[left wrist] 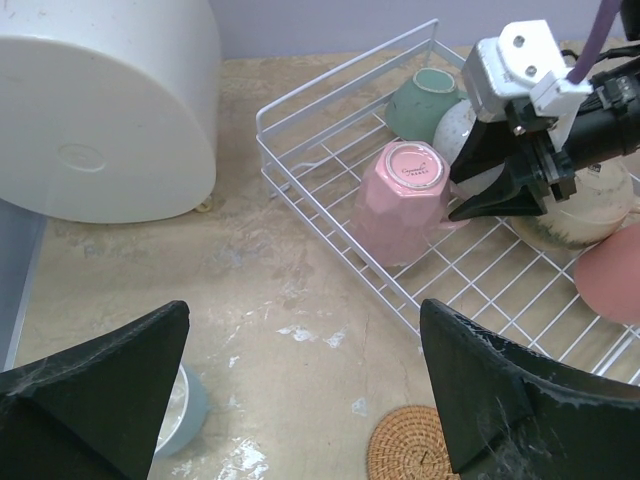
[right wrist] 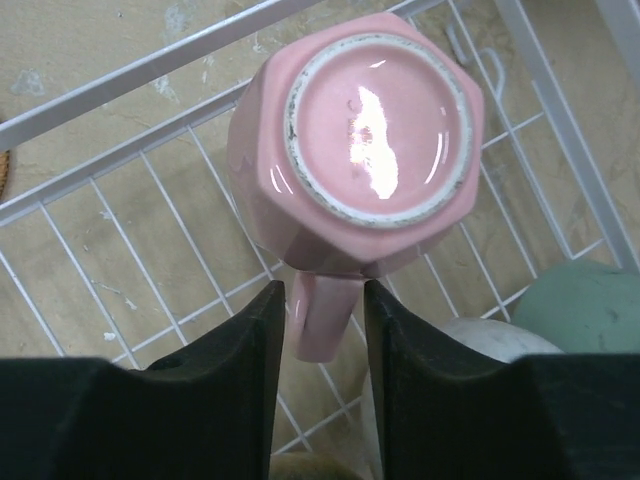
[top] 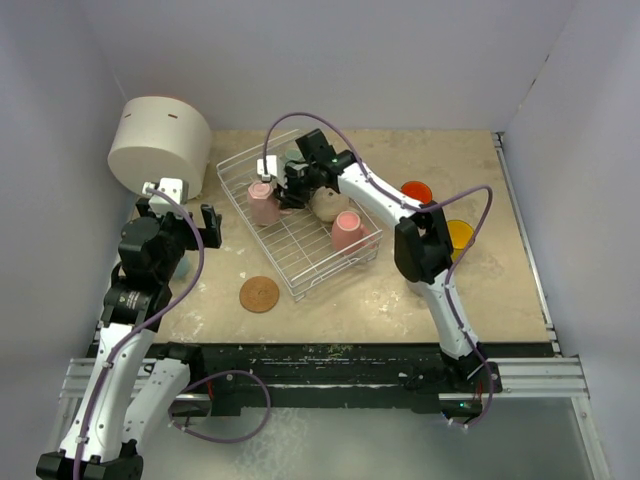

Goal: Load the cups into the dish rack
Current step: Adjust the cup in the dish rack.

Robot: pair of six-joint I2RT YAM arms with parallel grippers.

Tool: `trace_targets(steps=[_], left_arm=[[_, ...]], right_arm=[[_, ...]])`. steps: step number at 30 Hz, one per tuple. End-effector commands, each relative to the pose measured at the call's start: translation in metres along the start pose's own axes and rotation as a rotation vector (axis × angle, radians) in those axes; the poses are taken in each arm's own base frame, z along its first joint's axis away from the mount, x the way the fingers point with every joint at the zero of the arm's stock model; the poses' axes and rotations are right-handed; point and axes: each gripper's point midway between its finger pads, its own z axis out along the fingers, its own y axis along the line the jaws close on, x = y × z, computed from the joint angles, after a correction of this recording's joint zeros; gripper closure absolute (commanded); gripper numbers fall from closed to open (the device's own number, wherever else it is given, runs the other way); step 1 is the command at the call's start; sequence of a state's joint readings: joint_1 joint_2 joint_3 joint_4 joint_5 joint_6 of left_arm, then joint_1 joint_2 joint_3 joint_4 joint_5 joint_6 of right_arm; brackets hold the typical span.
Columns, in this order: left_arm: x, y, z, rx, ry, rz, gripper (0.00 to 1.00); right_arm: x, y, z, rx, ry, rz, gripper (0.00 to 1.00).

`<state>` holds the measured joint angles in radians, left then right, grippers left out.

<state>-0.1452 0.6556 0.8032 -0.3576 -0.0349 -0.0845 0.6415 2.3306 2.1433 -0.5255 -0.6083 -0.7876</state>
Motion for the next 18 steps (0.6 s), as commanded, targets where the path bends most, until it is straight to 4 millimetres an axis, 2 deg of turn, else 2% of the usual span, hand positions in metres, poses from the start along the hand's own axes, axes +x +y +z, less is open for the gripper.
trace_targets(steps=[1,4,9,18], left_arm=[[-0.015,0.002,-0.001,-0.006,-0.062,0.015,0.0],[-0.014,0.002,-0.001,-0.009,-0.06,0.016,0.0],[-0.014,0.002,-0.001,-0.008,-0.061,0.016,0.0],[-0.014,0.003,-0.001,-0.012,-0.061,0.017,0.0]], right_arm=[[-0.017,-0.001,-0.001,0.013,-0.008,-0.012,0.64],[-0.018,-0.001,0.004,0.019,-0.006,-0.007,0.81],[-0.025,-0.008,0.003,0.058,-0.023,0.029,1.0],[-0.058,-0.038,-0.013,0.229,-0.113,0.179,1.0]])
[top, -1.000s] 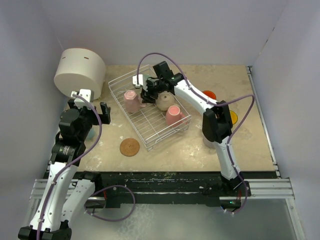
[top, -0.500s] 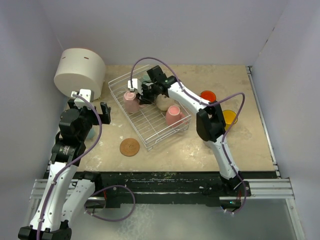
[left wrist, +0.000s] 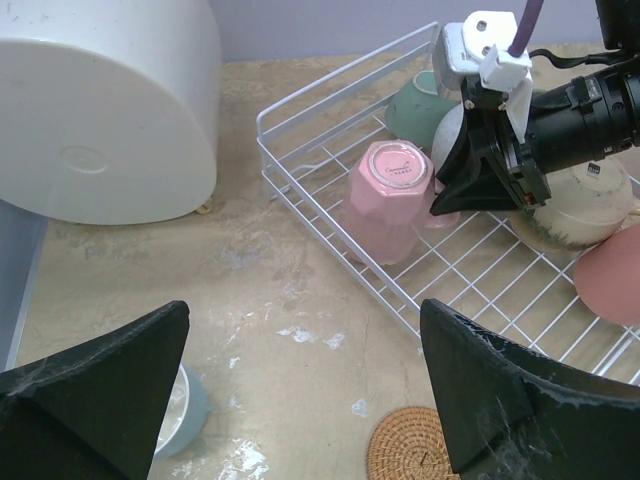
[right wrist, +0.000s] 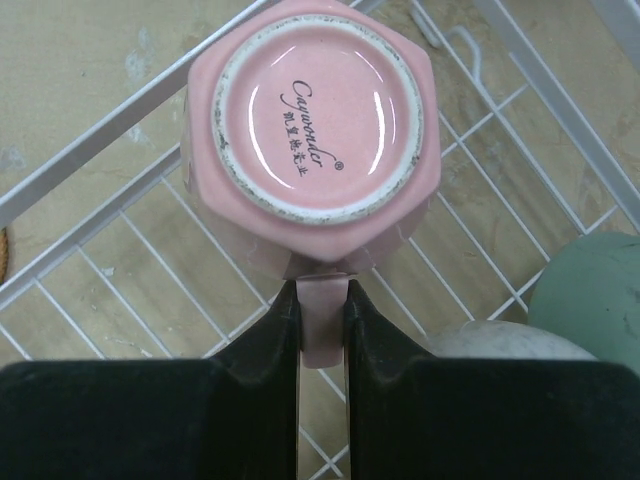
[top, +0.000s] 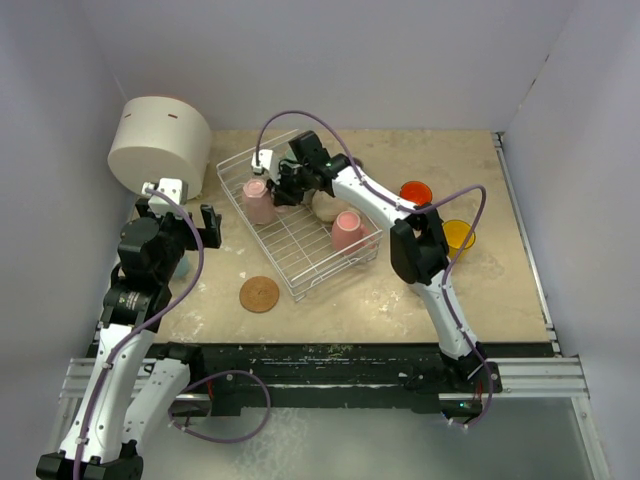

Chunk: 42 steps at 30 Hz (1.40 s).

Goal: Load the cups into the dish rack
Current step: Adjust the cup in the dish rack.

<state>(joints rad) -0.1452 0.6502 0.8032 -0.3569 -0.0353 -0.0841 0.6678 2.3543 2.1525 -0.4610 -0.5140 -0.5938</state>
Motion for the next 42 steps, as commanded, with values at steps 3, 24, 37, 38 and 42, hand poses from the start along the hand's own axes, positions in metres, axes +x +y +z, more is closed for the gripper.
trace_targets(steps=[3,24,37,38,42], left_arm=[[-0.013,0.003,0.001,-0.011,-0.056,0.017,0.0],[-0.01,0.004,0.003,-0.019,-0.045,0.023,0.0],[-0.011,0.004,0.002,-0.018,-0.05,0.022,0.0],[-0.011,0.004,0.002,-0.018,-0.05,0.022,0.0],[-0.011,0.004,0.002,-0.019,-0.051,0.022,0.0]], right_arm=[[-0.076,-0.035,-0.031,0.18,-0.194,0.077,1.0],[-0.113,-0.075,-0.01,0.467,-0.326,0.33,1.0],[-0.086,-0.113,-0.046,0.841,-0.301,0.533,1.0],[-0.084,-0.115,-0.049,0.868,-0.3,0.538,1.0],[-0.077,-0.119,-0.05,0.918,-0.293,0.553,1.0]])
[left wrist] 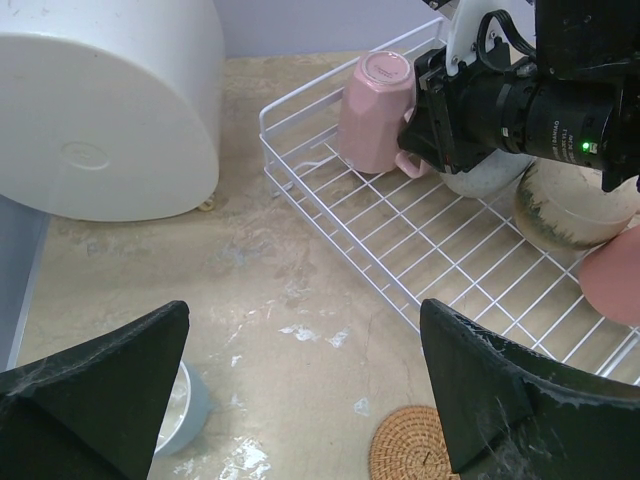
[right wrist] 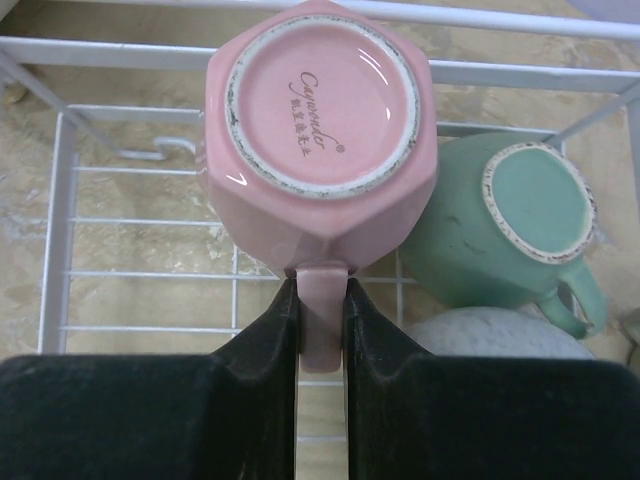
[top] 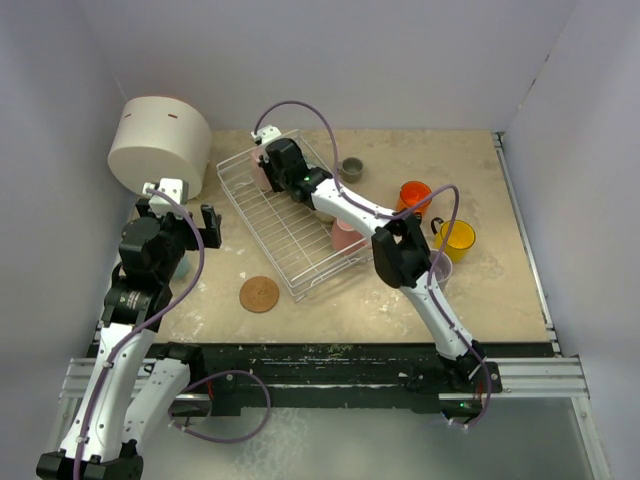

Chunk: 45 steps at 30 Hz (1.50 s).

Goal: Load the cups into the dish rack
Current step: Adjust the cup in the dish rack, then pick up the cup at the center of the board.

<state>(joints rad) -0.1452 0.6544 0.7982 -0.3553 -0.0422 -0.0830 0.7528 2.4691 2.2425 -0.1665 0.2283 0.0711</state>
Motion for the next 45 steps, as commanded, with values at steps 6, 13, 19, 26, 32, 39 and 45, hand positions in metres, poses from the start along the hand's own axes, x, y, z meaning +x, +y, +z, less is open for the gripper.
trace_targets(steps=[6,13,19,26,32,39,45], left_arm=[[-0.014,0.004,0.0,-0.015,-0.06,0.02,0.0],[-0.015,0.003,-0.001,-0.013,-0.061,0.02,0.0],[-0.015,0.004,-0.001,-0.015,-0.062,0.021,0.0],[-0.016,0.004,-0.002,-0.018,-0.068,0.019,0.0],[-0.017,0.004,-0.004,-0.019,-0.073,0.02,0.0],[-0.018,0.005,-0.005,-0.024,-0.08,0.02,0.0],[-0.019,0.006,-0.006,-0.025,-0.084,0.02,0.0]], right_arm=[[-0.089,-0.025,-0.031,0.114,-0.251,0.108,0.92],[-0.098,-0.023,-0.038,0.1,-0.267,0.088,0.74],[-0.114,-0.017,-0.053,0.071,-0.297,0.055,0.53],[-0.134,-0.011,-0.077,0.046,-0.335,0.022,0.5],[-0.124,0.04,-0.093,-0.267,-0.281,-0.171,0.56],[-0.08,0.085,-0.096,-0.571,-0.198,-0.349,1.0],[-0.066,0.073,-0.066,-0.469,-0.167,-0.324,1.0]])
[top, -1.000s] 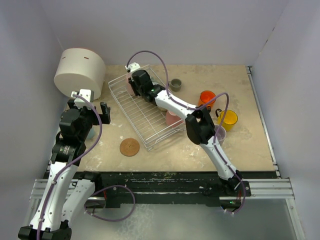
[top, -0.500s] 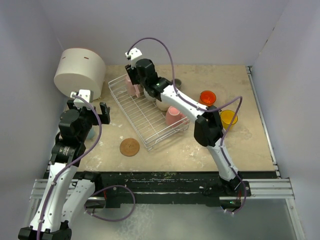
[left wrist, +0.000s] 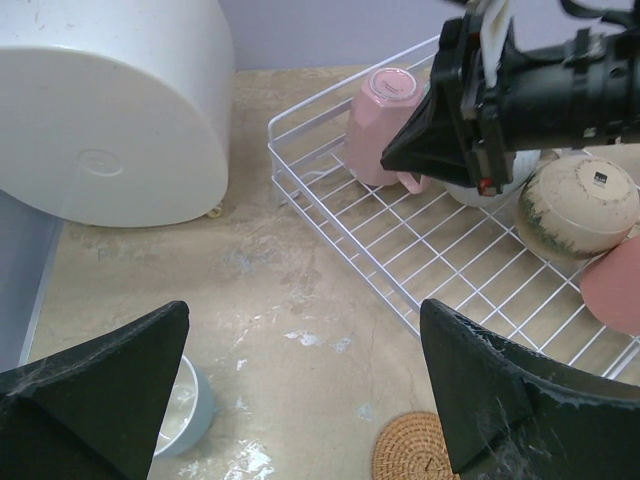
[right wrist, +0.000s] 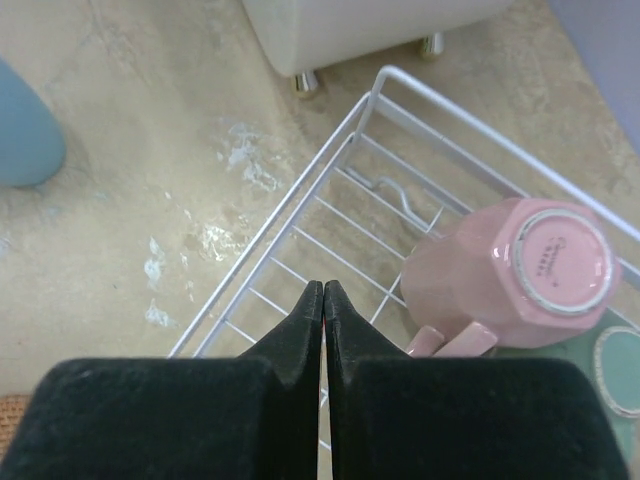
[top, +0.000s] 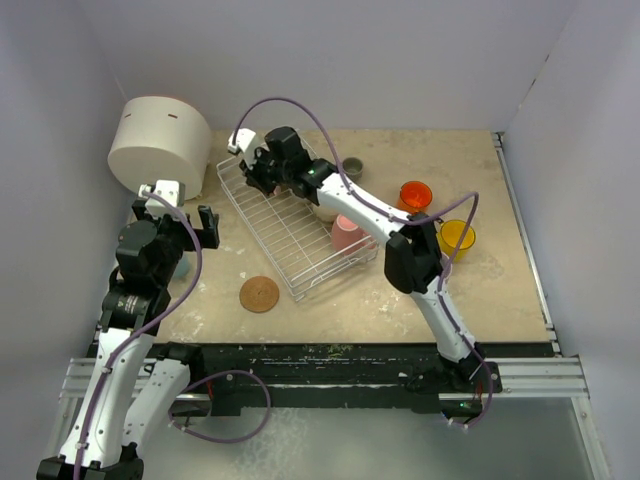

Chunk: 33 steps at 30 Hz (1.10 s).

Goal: Load the cups into the dish rack
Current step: Pick up the cup at the center of the board.

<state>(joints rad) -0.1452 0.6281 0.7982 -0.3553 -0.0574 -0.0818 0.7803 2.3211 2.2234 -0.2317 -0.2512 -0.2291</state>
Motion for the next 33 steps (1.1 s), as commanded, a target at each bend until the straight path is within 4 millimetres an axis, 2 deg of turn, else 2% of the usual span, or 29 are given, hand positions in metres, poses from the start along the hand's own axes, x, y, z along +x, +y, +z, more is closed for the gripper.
trace_targets(steps=[1,4,7,11,16,30,33], left_arm=[[-0.014,0.003,0.0,-0.012,-0.059,0.019,0.0],[-0.013,0.003,0.0,-0.013,-0.058,0.02,0.0],[-0.014,0.003,0.0,-0.011,-0.06,0.02,0.0],[-0.014,0.002,-0.001,-0.007,-0.061,0.02,0.0],[-0.013,0.002,0.0,-0.007,-0.059,0.02,0.0],[-0.013,0.003,0.0,-0.009,-0.059,0.02,0.0],[-0.013,0.003,0.0,-0.01,-0.058,0.02,0.0]], right_arm=[[-0.006,-0.013,0.007,0.051,-0.021,-0.023,1.0],[0.009,-0.026,0.014,0.13,0.015,-0.017,1.0],[0.016,-0.042,0.017,0.222,0.024,-0.008,1.0],[0.024,-0.065,0.013,0.357,0.046,-0.001,1.0],[0.024,-0.086,0.004,0.476,0.058,-0.022,1.0],[0.013,-0.1,-0.011,0.521,0.044,-0.04,1.0],[0.002,-0.092,-0.014,0.458,0.016,-0.046,1.0]])
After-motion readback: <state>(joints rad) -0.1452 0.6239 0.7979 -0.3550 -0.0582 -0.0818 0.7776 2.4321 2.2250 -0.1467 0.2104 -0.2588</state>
